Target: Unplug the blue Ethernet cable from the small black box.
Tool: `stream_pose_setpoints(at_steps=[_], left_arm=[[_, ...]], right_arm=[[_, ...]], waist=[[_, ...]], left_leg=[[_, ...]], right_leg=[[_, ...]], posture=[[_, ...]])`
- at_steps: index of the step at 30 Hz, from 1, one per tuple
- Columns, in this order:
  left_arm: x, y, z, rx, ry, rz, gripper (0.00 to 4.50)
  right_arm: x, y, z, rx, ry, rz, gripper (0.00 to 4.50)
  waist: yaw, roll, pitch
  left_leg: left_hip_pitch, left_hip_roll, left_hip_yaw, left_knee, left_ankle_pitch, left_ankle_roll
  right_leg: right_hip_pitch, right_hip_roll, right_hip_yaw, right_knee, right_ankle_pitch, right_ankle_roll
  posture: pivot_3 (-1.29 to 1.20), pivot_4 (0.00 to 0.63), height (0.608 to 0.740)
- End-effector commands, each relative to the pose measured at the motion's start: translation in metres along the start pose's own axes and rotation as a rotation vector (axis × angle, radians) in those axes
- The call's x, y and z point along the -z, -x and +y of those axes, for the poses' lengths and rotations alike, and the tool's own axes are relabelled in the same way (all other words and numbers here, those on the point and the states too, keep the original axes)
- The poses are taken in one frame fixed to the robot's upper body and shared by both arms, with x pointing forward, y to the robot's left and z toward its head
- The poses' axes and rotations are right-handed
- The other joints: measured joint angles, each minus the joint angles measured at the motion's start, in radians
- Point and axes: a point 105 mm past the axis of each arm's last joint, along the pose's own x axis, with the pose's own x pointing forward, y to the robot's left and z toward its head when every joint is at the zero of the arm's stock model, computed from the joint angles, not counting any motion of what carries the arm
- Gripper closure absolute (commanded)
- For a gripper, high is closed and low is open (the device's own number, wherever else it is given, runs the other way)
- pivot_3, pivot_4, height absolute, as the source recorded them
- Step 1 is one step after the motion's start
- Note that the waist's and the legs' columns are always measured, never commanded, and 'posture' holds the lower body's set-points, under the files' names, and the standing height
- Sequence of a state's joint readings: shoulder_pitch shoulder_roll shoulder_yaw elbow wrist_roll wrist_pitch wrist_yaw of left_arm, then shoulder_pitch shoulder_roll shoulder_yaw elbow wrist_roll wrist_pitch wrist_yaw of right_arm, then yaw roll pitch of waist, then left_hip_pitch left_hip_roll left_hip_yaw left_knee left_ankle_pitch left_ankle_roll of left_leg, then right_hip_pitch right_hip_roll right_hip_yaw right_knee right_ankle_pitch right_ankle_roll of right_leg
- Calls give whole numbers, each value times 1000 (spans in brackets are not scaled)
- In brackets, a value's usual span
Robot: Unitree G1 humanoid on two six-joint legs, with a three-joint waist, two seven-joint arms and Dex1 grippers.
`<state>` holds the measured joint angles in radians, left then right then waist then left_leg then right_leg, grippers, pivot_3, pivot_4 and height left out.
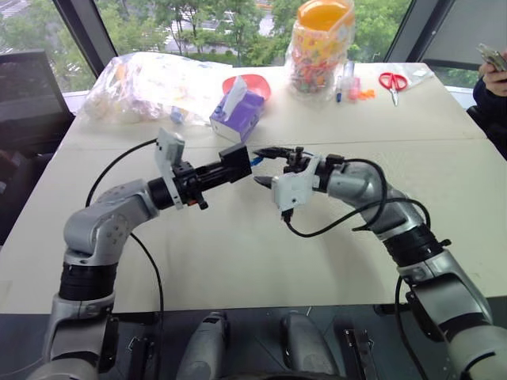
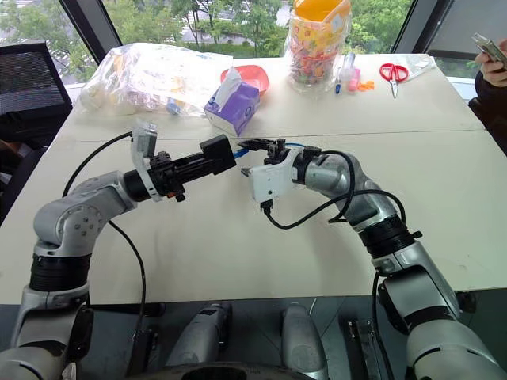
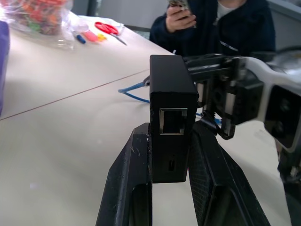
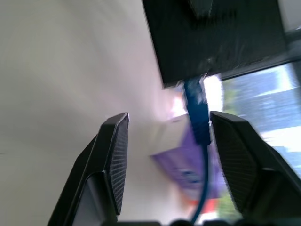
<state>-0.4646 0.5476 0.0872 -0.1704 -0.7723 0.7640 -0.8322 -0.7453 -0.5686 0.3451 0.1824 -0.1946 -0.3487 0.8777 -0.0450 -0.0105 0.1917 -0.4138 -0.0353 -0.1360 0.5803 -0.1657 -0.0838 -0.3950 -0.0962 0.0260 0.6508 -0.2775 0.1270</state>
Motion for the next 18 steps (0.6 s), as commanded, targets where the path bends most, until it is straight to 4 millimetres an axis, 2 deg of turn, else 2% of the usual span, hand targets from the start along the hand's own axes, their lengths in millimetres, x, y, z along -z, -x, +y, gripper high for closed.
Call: stream_pose_setpoints(at_steps=[1, 5, 8, 10, 13, 18], left_arm=[[-5, 9, -18, 125, -64, 40, 4055], [-6, 18, -26, 199, -67, 67, 4055], [-9, 22, -34, 258, -67, 80, 4055], [-12, 24, -38, 281, -81, 76, 4055], [-16, 25, -40, 295, -94, 66, 4055], [-17, 25, -42, 301, -113, 76, 4055]], right_arm=[[-6, 21, -16, -113, -230, -98, 1847], [-10, 33, -17, -277, -484, -171, 1847], [-21, 35, -18, -394, -674, -268, 1847], [-30, 37, -10, -502, -770, -320, 1847], [-43, 37, -4, -590, -858, -381, 1847], [-59, 32, -4, -633, -924, -440, 1847]], waist=[[0, 0, 0], [1, 0, 0], [1, 0, 0], [1, 0, 0], [1, 0, 0], [1, 0, 0]], left_leg=[[0, 0, 0, 0, 0, 0], [0, 0, 0, 0, 0, 0], [0, 0, 0, 0, 0, 0], [0, 0, 0, 0, 0, 0], [-1, 0, 0, -1, 0, 1], [-2, 0, 0, -1, 0, 0]], right_leg=[[0, 0, 0, 0, 0, 0], [0, 0, 0, -1, 0, -1], [0, 0, -1, -1, -2, -3], [0, 0, -1, -1, -2, -3], [-1, 0, -1, -1, -1, -1], [-3, 0, -1, -1, 0, 0]], posture=[[0, 150, 726], [0, 150, 726], [0, 150, 726], [0, 150, 726], [0, 150, 726], [0, 150, 726]])
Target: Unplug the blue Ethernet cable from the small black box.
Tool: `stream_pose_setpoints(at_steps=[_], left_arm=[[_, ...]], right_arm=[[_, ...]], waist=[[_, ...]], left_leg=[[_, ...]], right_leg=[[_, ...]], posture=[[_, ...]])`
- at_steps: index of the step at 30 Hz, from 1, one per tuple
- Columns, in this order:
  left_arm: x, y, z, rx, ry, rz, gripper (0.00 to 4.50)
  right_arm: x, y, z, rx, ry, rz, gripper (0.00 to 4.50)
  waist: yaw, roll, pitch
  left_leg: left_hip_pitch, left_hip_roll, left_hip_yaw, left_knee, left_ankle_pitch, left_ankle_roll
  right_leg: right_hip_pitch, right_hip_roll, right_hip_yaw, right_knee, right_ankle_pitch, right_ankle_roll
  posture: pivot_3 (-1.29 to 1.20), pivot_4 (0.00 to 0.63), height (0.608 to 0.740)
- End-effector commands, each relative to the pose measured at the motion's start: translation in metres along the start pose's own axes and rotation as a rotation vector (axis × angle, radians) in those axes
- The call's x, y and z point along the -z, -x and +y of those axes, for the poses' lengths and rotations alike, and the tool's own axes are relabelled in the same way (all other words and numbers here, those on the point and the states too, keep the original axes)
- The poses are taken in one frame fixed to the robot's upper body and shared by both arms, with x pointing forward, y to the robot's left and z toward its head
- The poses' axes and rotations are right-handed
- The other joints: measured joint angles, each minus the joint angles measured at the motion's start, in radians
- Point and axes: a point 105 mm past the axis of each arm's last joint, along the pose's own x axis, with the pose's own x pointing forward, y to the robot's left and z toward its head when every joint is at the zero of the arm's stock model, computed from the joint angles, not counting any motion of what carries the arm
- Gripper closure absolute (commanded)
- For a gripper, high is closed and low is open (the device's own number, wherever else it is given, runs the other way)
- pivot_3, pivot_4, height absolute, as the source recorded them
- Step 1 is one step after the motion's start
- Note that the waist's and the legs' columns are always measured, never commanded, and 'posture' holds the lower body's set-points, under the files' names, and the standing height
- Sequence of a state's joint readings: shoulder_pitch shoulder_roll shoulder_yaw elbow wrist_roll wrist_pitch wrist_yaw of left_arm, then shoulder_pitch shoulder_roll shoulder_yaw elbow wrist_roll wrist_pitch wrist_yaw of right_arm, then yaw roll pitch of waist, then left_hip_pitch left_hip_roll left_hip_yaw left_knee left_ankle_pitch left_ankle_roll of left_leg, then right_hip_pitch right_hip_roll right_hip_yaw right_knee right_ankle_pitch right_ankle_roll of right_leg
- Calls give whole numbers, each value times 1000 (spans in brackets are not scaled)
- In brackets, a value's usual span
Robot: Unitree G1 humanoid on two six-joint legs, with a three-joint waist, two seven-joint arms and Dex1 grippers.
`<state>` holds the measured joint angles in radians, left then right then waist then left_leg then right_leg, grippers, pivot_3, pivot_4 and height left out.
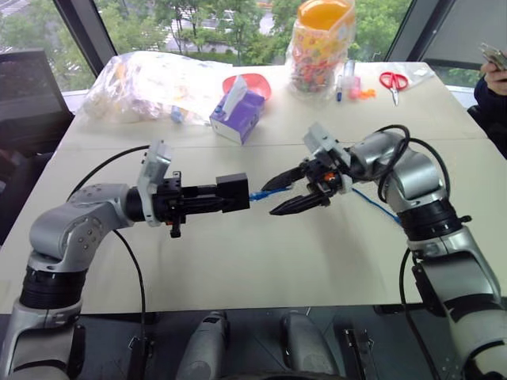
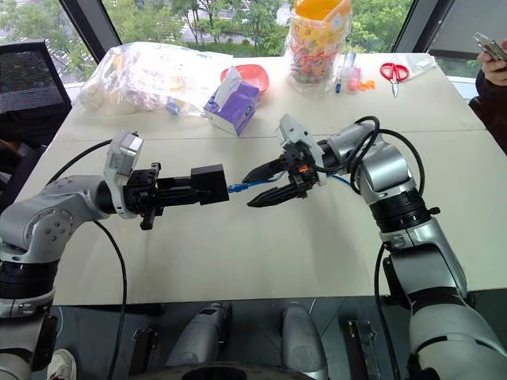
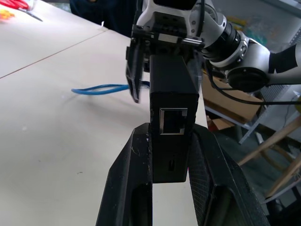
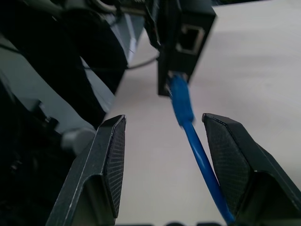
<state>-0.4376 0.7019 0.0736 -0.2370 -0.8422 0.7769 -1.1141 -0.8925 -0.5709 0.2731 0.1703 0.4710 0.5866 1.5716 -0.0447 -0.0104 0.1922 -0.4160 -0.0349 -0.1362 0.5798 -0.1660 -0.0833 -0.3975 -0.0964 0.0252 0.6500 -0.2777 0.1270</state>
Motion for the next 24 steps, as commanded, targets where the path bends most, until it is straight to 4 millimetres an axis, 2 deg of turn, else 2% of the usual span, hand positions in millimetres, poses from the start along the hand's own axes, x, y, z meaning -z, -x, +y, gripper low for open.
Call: stream_pose_setpoints(at_steps=[1, 12, 15, 17, 18, 24], left_arm=[[-13, 2, -6, 15, -70, -15, 4055], [-13, -1, -7, -3, -82, -30, 4055], [-13, -2, -7, -4, -83, -32, 4055], [-13, -2, -8, -5, -84, -33, 4055], [-13, -3, -8, -4, -85, -33, 4055], [-12, -3, -9, -4, -83, -30, 4055]], right_arm=[[-17, -7, 7, -53, 5, -44, 1847], [-18, -17, 3, -47, -56, -73, 1847], [-18, -18, 0, -33, -67, -71, 2627], [-17, -18, 0, -28, -69, -68, 3683], [-17, -19, -1, -24, -71, -64, 4039], [-18, -20, -1, -28, -80, -67, 4039]], waist=[[1, 0, 0], [1, 0, 0], [1, 0, 0], [1, 0, 0], [1, 0, 0], [1, 0, 0]], left_leg=[[0, 0, 0, 0, 0, 0], [-3, 0, 0, 0, 0, 0], [-3, 0, 0, 0, 0, 0], [-3, 0, 0, 0, 0, 0], [-3, 0, 0, 0, 0, 0], [-4, 0, 0, 0, 0, 0]], right_leg=[[0, 0, 0, 0, 0, 0], [-2, 0, 0, 0, 0, 0], [-2, 0, 0, 0, 0, 0], [-3, 0, 0, 0, 0, 0], [-3, 0, 0, 0, 0, 0], [-3, 0, 0, 0, 0, 0]], posture=[[0, 150, 726], [0, 150, 726], [0, 150, 726], [0, 150, 726], [0, 150, 726], [0, 150, 726]])
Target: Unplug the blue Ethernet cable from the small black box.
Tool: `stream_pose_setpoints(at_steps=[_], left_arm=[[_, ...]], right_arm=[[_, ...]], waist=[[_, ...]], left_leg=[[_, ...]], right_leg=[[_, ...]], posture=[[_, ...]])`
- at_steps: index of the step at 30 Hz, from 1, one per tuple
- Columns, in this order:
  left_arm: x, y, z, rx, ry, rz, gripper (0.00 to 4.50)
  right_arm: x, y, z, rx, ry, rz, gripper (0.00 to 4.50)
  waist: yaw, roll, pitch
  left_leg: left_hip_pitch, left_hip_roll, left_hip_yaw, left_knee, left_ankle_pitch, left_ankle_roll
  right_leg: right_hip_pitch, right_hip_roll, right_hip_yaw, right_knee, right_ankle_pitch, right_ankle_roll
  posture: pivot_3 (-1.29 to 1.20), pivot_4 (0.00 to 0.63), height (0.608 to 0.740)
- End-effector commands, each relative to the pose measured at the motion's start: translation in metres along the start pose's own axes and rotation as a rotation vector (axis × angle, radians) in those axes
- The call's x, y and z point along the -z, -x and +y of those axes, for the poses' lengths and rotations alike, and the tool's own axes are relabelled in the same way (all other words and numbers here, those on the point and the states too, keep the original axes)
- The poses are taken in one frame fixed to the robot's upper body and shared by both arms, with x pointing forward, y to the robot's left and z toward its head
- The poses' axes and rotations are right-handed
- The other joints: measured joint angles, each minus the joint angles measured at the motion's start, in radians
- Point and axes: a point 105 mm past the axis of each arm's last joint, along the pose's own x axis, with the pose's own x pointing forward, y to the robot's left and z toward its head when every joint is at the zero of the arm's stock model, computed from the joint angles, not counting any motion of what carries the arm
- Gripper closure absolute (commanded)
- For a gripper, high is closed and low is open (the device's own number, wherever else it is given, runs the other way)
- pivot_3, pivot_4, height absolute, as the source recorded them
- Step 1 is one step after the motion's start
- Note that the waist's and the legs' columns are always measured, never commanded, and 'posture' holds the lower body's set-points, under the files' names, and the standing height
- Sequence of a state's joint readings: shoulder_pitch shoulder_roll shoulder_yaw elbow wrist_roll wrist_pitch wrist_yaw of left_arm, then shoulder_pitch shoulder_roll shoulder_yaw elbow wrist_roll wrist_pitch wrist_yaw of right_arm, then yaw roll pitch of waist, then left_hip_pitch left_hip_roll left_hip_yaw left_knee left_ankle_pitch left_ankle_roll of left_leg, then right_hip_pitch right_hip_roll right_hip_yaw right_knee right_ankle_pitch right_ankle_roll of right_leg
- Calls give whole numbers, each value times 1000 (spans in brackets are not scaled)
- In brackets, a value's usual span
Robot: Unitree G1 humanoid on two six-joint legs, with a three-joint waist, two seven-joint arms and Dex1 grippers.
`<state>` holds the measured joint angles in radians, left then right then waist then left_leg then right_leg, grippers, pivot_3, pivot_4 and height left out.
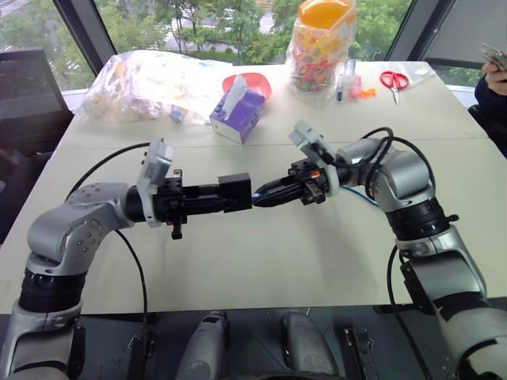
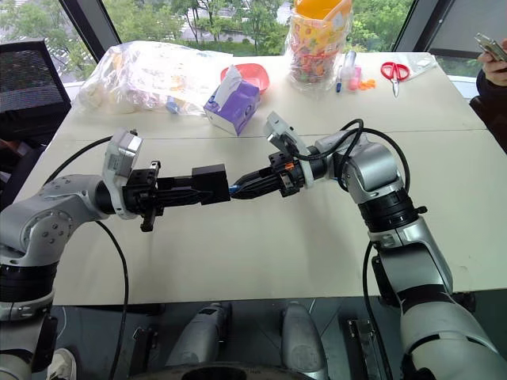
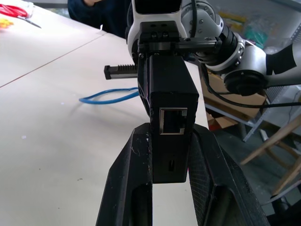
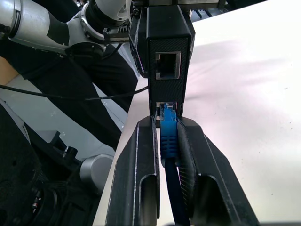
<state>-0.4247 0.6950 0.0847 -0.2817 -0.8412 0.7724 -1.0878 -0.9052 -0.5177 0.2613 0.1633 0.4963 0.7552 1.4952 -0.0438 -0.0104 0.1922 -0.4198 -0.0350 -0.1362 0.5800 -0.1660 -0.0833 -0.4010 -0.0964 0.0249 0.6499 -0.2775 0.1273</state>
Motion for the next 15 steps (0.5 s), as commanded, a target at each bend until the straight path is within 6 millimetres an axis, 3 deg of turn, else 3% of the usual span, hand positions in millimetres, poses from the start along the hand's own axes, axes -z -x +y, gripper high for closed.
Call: stream_pose_setpoints(at_steps=[1, 15], left_arm=[[-9, 0, -5, 5, -50, -25, 4055], [-6, 3, -7, 7, -52, -12, 4055]], right_arm=[[-14, -8, 7, -54, 56, -16, 4039], [-10, -7, 4, -42, 53, 3, 4289]], waist=[[0, 0, 0], [0, 0, 0]], left_leg=[[0, 0, 0, 0, 0, 0], [0, 0, 0, 0, 0, 0]], right_leg=[[0, 0, 0, 0, 0, 0], [0, 0, 0, 0, 0, 0]], posture=[[0, 150, 726], [0, 150, 726]])
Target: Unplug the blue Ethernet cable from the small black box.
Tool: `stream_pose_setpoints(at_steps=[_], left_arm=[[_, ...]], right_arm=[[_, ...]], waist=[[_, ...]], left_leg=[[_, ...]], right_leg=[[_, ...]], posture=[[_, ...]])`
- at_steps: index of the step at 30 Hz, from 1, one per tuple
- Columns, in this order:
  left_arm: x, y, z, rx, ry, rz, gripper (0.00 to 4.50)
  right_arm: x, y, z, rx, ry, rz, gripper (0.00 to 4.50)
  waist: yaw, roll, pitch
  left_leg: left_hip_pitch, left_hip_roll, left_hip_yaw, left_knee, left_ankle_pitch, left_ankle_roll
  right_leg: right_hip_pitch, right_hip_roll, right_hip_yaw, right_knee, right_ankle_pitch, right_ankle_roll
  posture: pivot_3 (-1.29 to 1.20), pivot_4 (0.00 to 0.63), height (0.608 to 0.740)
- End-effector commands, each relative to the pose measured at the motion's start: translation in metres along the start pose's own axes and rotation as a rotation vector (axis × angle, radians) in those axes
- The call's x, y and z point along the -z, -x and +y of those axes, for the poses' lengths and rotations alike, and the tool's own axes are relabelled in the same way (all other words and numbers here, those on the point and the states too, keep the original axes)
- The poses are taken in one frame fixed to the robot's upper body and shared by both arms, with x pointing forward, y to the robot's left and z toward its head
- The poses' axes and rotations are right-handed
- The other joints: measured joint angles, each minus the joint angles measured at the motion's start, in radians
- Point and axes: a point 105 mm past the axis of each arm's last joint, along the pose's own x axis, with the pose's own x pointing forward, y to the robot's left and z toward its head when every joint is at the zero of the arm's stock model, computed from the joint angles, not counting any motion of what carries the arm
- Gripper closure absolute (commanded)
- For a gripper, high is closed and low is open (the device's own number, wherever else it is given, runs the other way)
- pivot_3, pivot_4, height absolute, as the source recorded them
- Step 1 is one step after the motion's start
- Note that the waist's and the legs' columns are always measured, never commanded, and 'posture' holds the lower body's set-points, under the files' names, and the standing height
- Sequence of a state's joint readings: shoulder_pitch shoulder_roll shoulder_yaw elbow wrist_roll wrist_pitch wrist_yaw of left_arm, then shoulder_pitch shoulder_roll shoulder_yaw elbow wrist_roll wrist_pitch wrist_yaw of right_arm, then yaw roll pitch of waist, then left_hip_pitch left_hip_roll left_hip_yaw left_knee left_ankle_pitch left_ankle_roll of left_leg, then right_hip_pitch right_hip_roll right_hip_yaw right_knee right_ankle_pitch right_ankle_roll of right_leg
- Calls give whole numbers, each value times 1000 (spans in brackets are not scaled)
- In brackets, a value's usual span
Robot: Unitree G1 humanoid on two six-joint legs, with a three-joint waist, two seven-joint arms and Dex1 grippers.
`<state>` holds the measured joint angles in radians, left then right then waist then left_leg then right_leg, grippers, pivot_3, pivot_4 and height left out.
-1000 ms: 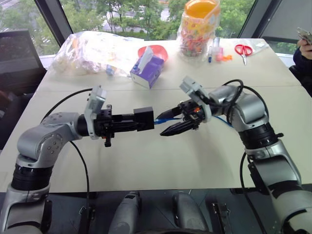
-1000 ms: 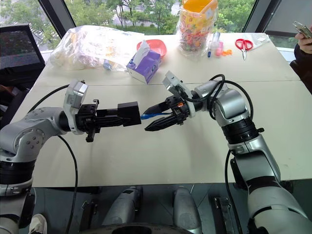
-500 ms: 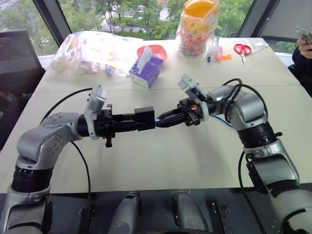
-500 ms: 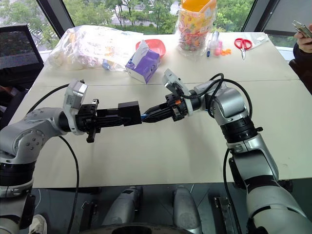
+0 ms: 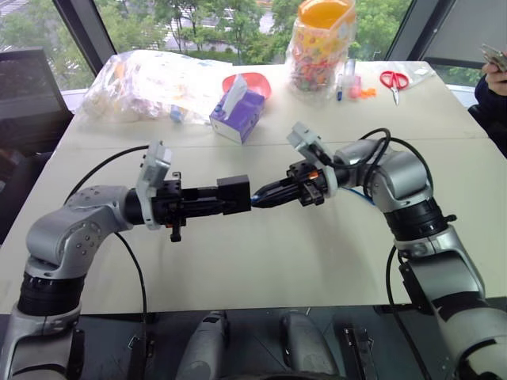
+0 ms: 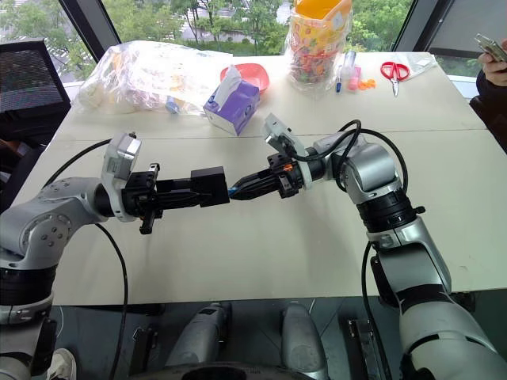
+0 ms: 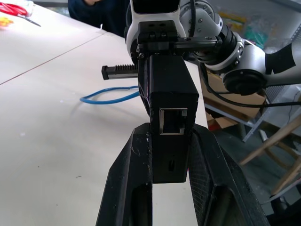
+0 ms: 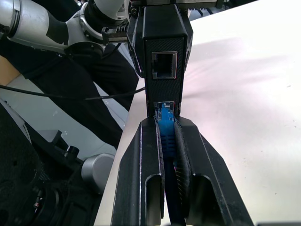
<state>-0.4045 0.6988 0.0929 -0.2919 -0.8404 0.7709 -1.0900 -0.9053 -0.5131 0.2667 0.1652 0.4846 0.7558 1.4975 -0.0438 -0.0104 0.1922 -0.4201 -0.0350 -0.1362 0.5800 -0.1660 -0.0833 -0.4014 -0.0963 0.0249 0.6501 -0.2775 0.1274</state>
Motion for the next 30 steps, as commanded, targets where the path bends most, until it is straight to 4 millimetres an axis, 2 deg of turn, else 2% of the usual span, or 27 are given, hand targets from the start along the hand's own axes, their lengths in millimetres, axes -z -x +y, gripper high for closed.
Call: stream_pose_setpoints(at_steps=[1, 5, 12, 15, 19, 21, 24, 26, 30], left_arm=[[-8, 2, -6, 11, -55, -14, 4055], [-7, 4, -6, 4, -56, -11, 4055], [-4, 15, -7, -26, -56, 8, 4055], [-2, 24, -6, -56, -57, 27, 4055], [4, 26, -1, -86, -80, 52, 4055], [9, 23, 13, -151, -102, 37, 4055], [24, 7, 58, -381, -200, 24, 4055], [27, -3, 64, -382, -178, -27, 4055], [36, -22, 82, -446, -227, -56, 4055]], right_arm=[[-11, -5, 4, -38, 54, -4, 4289], [-6, -1, 1, -13, 51, 12, 4289], [13, 20, -13, 99, 19, 40, 4289], [22, 38, -27, 204, 7, 50, 4289], [28, 54, -43, 323, 36, 63, 4289], [32, 61, -59, 444, 71, 68, 4289], [43, 77, -87, 694, 113, 74, 4289], [51, 84, -98, 810, 176, 113, 4289], [64, 103, -116, 1030, 163, 109, 4289]], waist=[[0, 0, 0], [0, 0, 0], [0, 0, 0], [0, 0, 0], [0, 0, 0], [0, 0, 0], [9, 0, 0], [9, -1, 0], [6, -1, 0]], left_leg=[[0, 0, 0, 0, 0, 0], [0, 0, 0, 0, 0, 0], [0, 0, 0, 0, 0, 0], [0, 0, 0, 0, 0, 0], [0, 0, 0, 0, 0, 0], [-1, 0, 1, 0, 0, 0], [1, 0, 1, 0, 0, 0], [1, 0, 1, 2, 1, 0], [-4, -1, 1, 3, 1, 0]], right_leg=[[0, 0, 0, 0, 0, 0], [0, 0, 0, 0, 0, 0], [0, 0, 0, 0, 0, 0], [0, 0, 0, 0, 0, 0], [0, 0, 0, 0, 0, 0], [-1, 0, 0, 0, 0, 0], [1, 0, 0, 0, 0, 0], [2, 0, 0, 0, 0, 0], [-3, 0, 0, 0, 1, 1]], posture=[[0, 150, 726], [0, 150, 726], [0, 150, 726], [0, 150, 726], [0, 150, 726], [0, 150, 726], [0, 150, 726], [0, 150, 726], [0, 150, 726]])
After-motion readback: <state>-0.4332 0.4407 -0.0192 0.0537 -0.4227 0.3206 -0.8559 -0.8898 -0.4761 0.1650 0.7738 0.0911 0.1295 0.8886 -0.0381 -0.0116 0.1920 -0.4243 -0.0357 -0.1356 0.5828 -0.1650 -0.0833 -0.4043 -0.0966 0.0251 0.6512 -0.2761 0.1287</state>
